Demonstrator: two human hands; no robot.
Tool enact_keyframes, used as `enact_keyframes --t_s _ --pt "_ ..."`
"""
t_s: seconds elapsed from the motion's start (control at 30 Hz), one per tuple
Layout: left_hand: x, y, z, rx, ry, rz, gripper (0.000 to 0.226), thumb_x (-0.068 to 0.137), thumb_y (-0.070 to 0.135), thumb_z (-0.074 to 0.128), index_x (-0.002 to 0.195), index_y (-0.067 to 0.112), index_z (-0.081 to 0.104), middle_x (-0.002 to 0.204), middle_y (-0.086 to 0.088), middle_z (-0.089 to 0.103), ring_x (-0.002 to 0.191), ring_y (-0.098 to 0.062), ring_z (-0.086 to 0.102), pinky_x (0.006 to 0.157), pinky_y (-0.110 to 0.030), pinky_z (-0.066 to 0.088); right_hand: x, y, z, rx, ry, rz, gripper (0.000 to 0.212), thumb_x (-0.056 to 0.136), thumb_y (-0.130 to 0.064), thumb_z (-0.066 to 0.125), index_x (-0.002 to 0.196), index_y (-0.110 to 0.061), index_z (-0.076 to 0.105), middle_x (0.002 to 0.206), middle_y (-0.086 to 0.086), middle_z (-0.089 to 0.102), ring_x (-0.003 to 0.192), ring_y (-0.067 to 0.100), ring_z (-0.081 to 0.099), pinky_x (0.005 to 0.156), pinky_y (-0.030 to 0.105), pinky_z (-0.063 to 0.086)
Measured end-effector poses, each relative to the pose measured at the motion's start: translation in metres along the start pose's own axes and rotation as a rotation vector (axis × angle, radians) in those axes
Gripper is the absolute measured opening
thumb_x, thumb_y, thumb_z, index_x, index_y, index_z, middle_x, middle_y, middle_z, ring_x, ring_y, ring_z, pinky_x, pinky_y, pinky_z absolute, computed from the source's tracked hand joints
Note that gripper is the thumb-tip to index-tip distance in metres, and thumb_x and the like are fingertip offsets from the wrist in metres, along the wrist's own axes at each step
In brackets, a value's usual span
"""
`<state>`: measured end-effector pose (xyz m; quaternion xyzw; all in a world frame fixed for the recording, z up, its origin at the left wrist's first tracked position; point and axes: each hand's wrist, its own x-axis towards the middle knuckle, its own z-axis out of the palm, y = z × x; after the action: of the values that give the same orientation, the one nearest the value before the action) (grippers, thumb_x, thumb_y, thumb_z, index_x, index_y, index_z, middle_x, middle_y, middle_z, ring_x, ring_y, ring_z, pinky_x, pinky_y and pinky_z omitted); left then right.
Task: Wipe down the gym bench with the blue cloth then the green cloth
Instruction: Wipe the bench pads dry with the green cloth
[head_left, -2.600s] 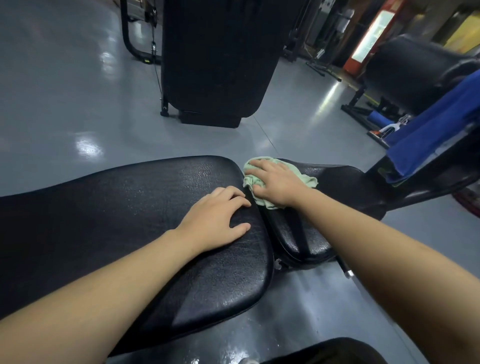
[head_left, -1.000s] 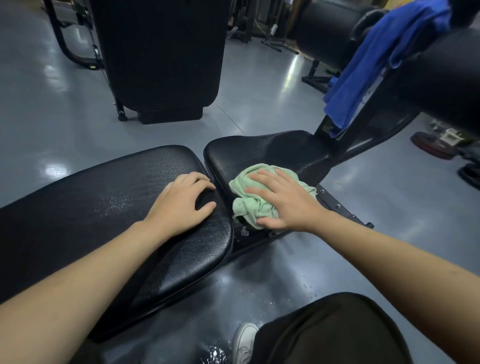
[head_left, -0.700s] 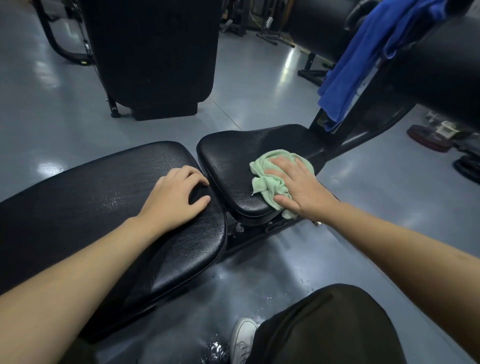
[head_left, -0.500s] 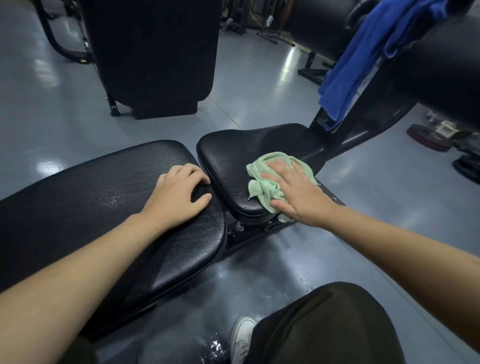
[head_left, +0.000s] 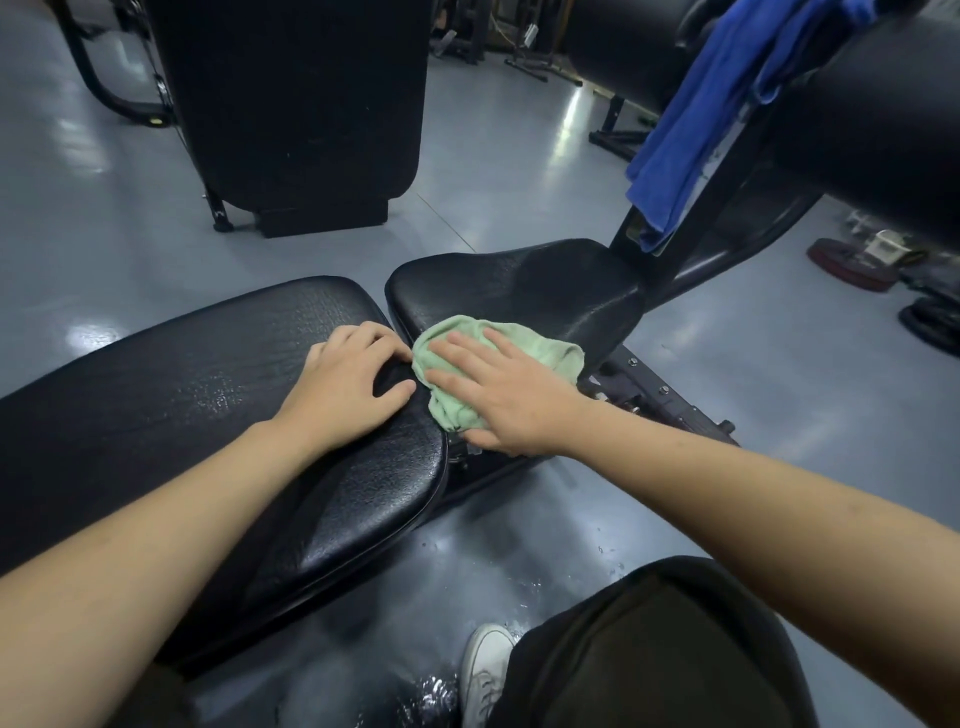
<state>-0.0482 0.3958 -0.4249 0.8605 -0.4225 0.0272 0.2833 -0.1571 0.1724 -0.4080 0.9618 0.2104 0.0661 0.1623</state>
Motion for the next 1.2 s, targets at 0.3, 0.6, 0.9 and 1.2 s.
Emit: enact_keyframes --t_s 0.3,0.6,0.9,1.2 --pt "-0.002 -0.001 0.0 0.005 0.009 0.0 0.032 0.093 0.046 0.059 0.123 0.037 0.059 0.131 0.02 0.049 0.129 -0.012 0.036 0.106 -0.04 0.028 -0.012 0.011 0.006 0.086 0.101 0.037 0.079 0.079 -0.061 0.058 0.147 -0.022 0.044 0.159 0.006 0.033 0.148 0.029 0.026 0.118 0.051 0.018" --pt "-0.003 -0.003 0.001 -0.001 0.016 0.003 0.033 0.093 0.054 0.054 0.121 0.039 0.059 0.131 0.023 0.049 0.128 -0.012 0.038 0.105 -0.043 0.031 -0.046 0.081 0.006 0.263 0.075 0.241 0.065 0.096 -0.061 0.037 0.15 -0.026 0.037 0.16 0.0 0.03 0.15 0.021 0.019 0.12 0.053 0.014" --pt "0.0 -0.004 0.001 -0.006 0.002 -0.007 0.046 0.083 0.066 0.04 0.118 0.043 0.058 0.129 0.025 0.048 0.128 -0.012 0.038 0.105 -0.046 0.033 -0.063 0.126 0.022 0.285 0.187 0.464 0.064 0.095 -0.062 0.034 0.149 -0.027 0.041 0.157 -0.005 0.033 0.148 0.017 0.022 0.123 0.048 0.006" --pt "-0.003 -0.004 -0.002 -0.01 -0.026 -0.002 0.036 0.089 0.058 0.05 0.121 0.043 0.057 0.131 0.027 0.046 0.129 -0.012 0.036 0.105 -0.046 0.033 -0.063 0.137 0.024 0.299 0.182 0.705 0.072 0.091 -0.07 0.029 0.148 -0.028 0.04 0.158 -0.001 0.031 0.149 0.022 0.017 0.119 0.053 0.011"
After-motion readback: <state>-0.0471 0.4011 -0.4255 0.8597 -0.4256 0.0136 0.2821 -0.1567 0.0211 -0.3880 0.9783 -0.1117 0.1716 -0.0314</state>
